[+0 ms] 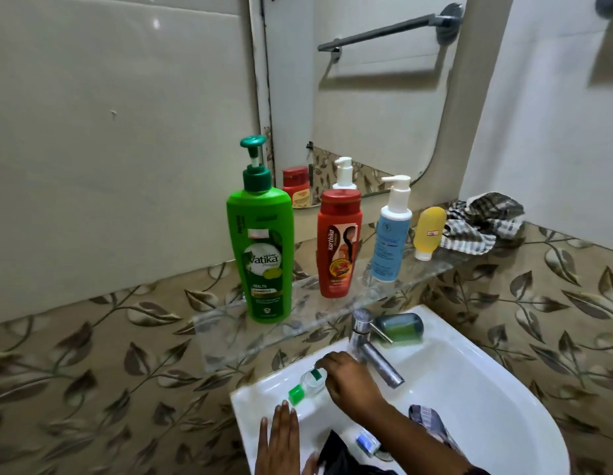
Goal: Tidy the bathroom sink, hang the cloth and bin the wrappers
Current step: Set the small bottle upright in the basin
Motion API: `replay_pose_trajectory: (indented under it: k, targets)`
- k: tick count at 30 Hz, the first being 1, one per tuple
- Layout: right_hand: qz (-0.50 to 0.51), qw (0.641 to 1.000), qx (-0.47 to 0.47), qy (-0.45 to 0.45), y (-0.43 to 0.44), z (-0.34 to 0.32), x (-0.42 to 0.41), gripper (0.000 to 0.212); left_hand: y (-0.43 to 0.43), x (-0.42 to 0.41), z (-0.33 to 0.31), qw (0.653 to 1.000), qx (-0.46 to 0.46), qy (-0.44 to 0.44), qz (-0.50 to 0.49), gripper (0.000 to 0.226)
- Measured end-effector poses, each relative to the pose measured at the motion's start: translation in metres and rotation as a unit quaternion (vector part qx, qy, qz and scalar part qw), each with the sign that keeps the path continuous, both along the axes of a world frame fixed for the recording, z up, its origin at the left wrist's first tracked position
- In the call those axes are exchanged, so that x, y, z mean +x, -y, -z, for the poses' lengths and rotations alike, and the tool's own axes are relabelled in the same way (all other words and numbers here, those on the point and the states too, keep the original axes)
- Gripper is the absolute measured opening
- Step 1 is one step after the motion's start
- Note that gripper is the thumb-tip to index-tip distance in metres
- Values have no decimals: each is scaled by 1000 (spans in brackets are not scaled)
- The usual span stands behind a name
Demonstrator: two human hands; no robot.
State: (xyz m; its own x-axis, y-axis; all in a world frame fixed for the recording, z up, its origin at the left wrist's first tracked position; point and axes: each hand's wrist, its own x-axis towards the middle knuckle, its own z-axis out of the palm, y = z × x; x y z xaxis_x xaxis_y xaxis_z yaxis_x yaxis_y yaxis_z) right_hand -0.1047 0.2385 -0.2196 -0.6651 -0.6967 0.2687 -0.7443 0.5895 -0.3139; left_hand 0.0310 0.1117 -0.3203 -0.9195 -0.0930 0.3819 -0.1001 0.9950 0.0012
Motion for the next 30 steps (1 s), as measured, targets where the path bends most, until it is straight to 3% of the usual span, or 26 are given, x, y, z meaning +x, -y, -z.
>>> replay_pose_trajectory:
  k: [8,12,17,20,22,25,28,30]
  targets:
    - [18,974,224,37,16,28,-19,57,2,-15,6,997,-49,-62,-20,75]
    - [17,967,249,-52,22,28,-16,59,2,-18,9,996,-59,-63,-35,77]
    - [39,969,228,-89,30,29,-16,50,-2,-19,10,997,-1,35,-72,80]
    - [31,977,203,-64,34,23,-15,48,-3,-18,8,994,17,70,-81,81]
    - [32,979,202,5,34,17,-17,45,-4,-17,5,994,23,66,-85,94]
    - [28,981,152,121,32,29,-26,46,-6,-18,2,995,29,55,-73,86]
    - [69,971,11,228,32,36,-23,45,-6,-16,2,996,38,56,-63,85]
    - [88,961,-29,259,34,41,-21,41,-6,-15,0,996,34,50,-70,84]
